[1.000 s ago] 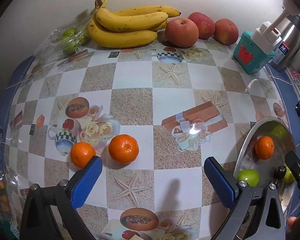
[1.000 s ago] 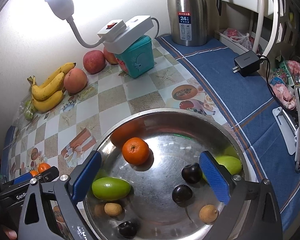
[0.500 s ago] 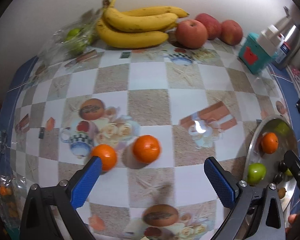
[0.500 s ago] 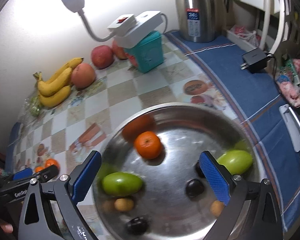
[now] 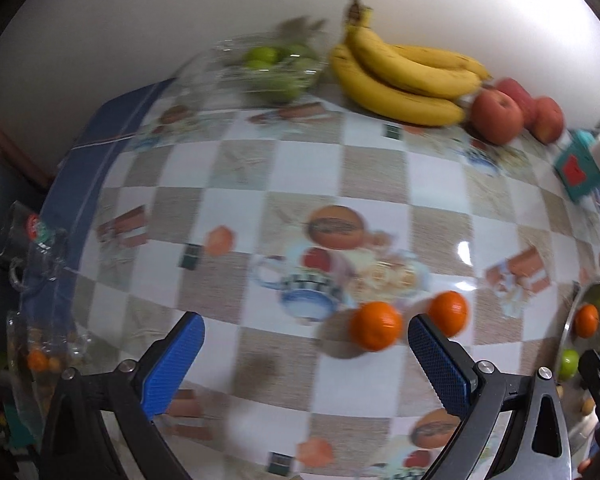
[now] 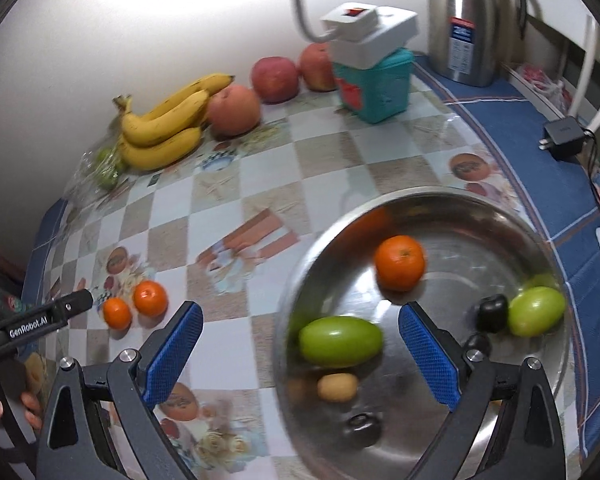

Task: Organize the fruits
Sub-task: 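Move both open tools away from the basin toward the two loose oranges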

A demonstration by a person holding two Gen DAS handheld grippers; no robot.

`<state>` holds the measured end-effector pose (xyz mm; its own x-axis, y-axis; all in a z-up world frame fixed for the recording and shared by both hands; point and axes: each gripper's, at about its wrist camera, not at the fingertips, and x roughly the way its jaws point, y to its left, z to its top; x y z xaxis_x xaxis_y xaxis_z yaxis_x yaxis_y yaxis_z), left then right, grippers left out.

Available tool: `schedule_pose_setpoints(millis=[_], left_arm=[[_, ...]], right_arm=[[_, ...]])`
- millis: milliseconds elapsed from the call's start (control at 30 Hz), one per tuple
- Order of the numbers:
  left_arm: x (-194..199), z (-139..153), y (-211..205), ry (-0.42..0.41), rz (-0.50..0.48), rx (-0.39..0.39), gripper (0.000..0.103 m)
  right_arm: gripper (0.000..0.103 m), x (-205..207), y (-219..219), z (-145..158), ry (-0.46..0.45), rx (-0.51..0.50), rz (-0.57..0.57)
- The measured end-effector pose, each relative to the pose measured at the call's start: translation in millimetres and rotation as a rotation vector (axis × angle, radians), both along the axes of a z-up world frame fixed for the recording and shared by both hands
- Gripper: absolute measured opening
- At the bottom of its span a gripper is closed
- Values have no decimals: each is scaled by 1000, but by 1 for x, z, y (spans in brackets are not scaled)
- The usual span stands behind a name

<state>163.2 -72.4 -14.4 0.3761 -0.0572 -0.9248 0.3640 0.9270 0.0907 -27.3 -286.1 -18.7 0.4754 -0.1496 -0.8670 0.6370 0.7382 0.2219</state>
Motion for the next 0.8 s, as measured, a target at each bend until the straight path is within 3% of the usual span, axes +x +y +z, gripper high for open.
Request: schedule_pose_setpoints(millis=[567,800], left_arm=[[42,-4,95,26,168,-41,103],[50,-11,110,68,193,-83,103]], right_arm=[[98,54,60,-6,-2,47,122],[98,74,76,-11,-9,87,142]])
